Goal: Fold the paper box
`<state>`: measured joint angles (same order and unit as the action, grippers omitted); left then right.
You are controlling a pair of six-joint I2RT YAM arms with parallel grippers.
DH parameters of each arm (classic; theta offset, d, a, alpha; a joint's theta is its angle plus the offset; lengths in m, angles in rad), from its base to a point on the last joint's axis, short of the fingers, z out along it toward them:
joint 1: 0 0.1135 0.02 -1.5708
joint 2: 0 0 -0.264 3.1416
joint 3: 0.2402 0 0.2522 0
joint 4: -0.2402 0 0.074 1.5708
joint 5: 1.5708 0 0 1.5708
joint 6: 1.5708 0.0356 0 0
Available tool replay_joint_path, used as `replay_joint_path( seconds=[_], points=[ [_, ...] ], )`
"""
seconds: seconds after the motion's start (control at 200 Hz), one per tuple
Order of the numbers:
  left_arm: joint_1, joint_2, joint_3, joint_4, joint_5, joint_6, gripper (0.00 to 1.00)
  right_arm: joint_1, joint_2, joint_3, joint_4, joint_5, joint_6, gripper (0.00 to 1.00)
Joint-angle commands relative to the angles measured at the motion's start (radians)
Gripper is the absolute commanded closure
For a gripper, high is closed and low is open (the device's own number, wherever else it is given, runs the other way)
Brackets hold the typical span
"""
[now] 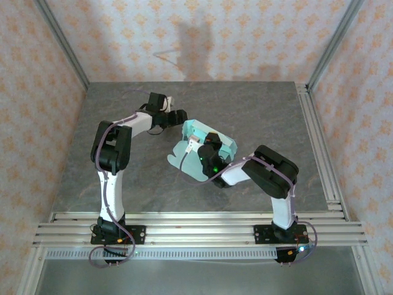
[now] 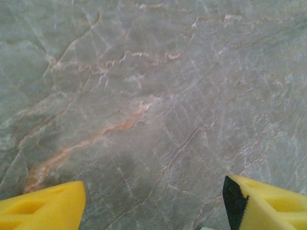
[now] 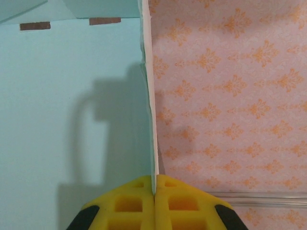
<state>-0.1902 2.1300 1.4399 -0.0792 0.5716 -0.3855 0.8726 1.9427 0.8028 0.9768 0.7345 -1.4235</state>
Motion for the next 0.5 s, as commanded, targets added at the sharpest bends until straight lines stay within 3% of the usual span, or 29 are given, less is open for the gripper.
replay_joint_path(
  seconds=[0.0,0.496],
  points=[
    [-0.002,-0.091,-0.08,0.066,-0.001,-0.018,0.23,0.008,-0.027,0.026,-0.081,-0.002,0.061,1.0],
    [-0.039,-0.213,-0.336,0.322,0.002,0.019,0.15,0.003,-0.016,0.055,-0.098,0.01,0.077,1.0]
  ],
)
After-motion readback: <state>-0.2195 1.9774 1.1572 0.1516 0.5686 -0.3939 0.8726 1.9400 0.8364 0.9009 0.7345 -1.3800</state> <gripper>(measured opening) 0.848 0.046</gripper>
